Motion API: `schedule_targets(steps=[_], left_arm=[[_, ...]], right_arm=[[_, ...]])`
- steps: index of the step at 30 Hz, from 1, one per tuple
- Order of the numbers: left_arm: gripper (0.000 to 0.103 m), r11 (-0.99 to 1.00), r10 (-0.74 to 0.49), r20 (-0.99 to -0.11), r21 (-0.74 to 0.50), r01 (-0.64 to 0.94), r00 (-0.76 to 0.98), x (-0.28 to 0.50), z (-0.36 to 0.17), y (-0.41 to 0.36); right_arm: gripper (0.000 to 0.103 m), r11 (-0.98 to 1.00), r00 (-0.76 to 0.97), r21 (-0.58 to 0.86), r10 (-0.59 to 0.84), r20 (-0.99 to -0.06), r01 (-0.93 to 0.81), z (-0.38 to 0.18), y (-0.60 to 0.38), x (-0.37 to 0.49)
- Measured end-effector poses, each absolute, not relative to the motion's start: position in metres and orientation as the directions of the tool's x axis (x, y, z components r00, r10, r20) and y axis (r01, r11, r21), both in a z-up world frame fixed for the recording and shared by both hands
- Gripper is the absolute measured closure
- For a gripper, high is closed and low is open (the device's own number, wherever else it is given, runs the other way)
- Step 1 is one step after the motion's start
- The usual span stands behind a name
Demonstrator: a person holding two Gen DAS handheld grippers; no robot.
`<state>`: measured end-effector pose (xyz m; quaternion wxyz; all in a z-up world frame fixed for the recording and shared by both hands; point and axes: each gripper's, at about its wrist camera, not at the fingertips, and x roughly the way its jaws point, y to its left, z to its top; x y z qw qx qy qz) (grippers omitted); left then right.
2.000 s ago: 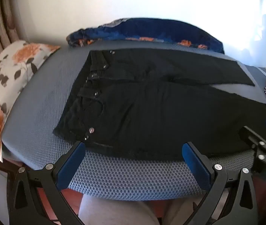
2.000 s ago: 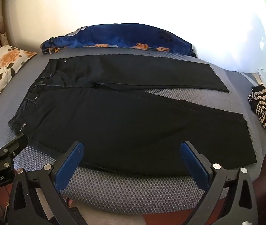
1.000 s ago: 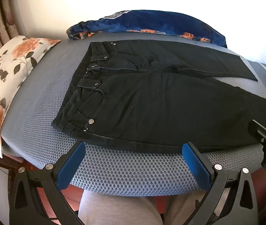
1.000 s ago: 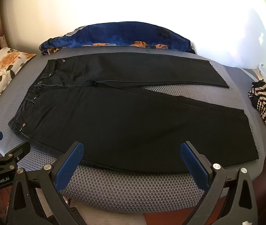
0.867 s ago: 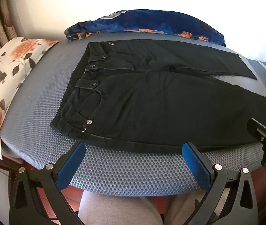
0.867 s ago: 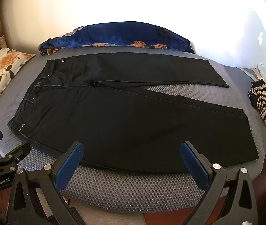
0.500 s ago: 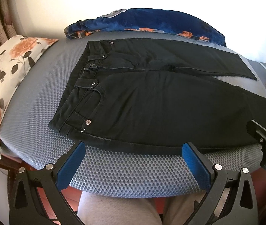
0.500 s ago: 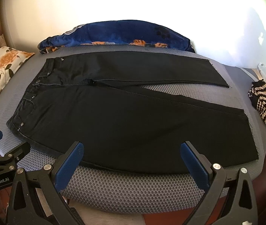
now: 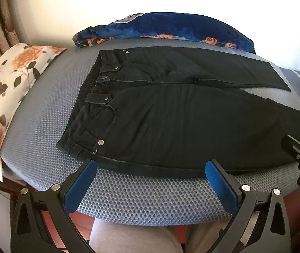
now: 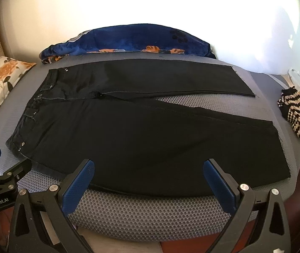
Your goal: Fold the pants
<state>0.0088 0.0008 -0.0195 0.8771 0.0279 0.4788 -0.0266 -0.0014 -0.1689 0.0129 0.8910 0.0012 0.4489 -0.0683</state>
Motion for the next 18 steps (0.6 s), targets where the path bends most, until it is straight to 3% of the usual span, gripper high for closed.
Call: schedule_targets(steps=[18], left_arm=[[0.001,0.998,-0.035,-0.814,0.002,0.064,0.58,0.0036,-0.0104,0.0035]], right_arm=[[0.001,0.987,0.6,-0.051,-0.132,-0.789,0.149,0.0141,-0.176,-0.008]])
